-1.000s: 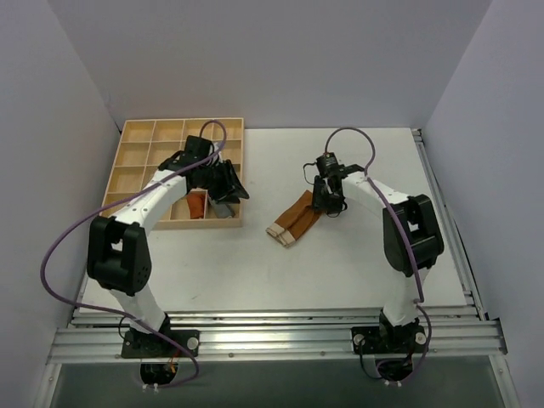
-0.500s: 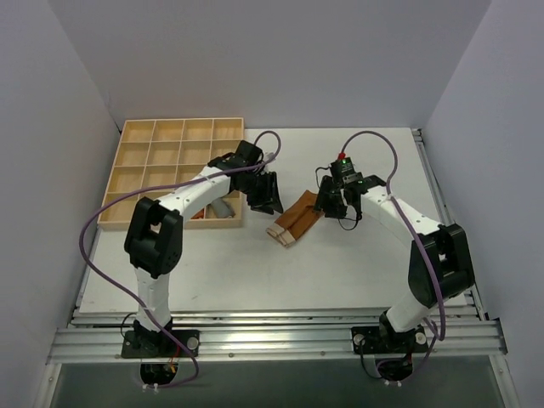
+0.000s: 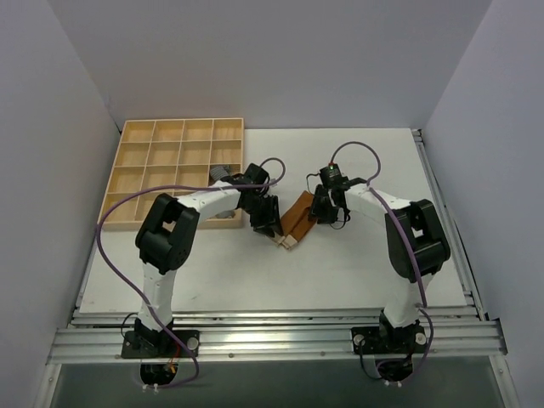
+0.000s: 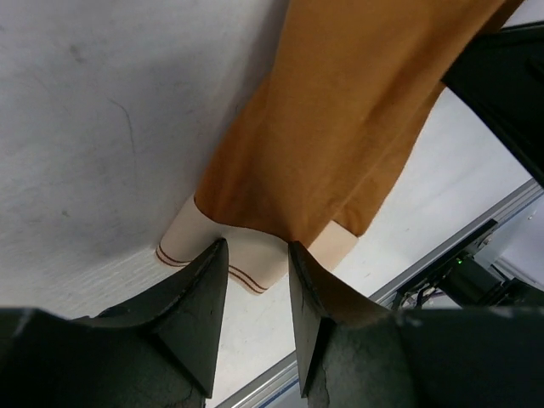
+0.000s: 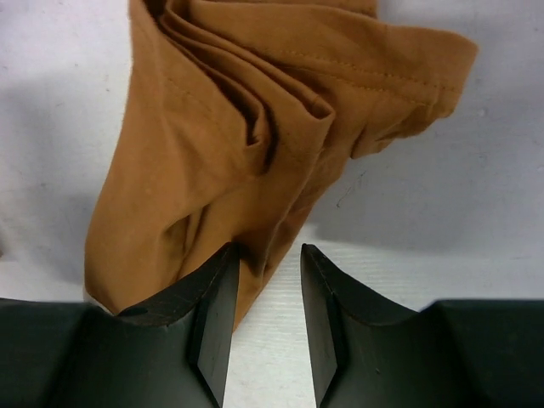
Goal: Roll the underwear
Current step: Fold the underwear
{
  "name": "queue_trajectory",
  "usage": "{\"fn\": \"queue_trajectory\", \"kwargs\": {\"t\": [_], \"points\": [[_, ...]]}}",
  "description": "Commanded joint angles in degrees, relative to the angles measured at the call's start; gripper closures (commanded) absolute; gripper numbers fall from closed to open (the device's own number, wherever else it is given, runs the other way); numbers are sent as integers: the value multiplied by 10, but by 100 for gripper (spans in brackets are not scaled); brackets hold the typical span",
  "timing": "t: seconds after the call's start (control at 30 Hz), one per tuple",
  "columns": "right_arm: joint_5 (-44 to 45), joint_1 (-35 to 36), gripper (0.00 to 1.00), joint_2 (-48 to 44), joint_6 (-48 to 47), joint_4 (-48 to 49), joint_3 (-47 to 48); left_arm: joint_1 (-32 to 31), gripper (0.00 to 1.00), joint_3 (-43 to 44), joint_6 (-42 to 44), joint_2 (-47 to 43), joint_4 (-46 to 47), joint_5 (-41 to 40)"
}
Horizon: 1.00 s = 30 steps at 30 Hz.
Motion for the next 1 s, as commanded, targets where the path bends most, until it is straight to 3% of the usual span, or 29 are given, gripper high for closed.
{"fn": "queue_trajectory", "kwargs": {"t": [0.0, 0.3, 0.57, 0.77, 0.97], "points": [[-7, -2, 71, -4, -17, 10, -13, -17, 57, -28, -29, -1, 52, 18], [-66, 6, 70, -38, -104, -15, -36, -52, 58, -86, -62, -73, 61, 4], [-76, 26, 69, -136, -60, -8, -118, -63, 55, -112, -69, -183, 23, -75], [-84, 45, 68, -149, -9, 31, -136, -65, 54, 15, -6, -114, -57, -91], [-73, 59, 69, -140, 41, 80, -161, -67, 54, 58, 16, -55, -82, -94]]}}
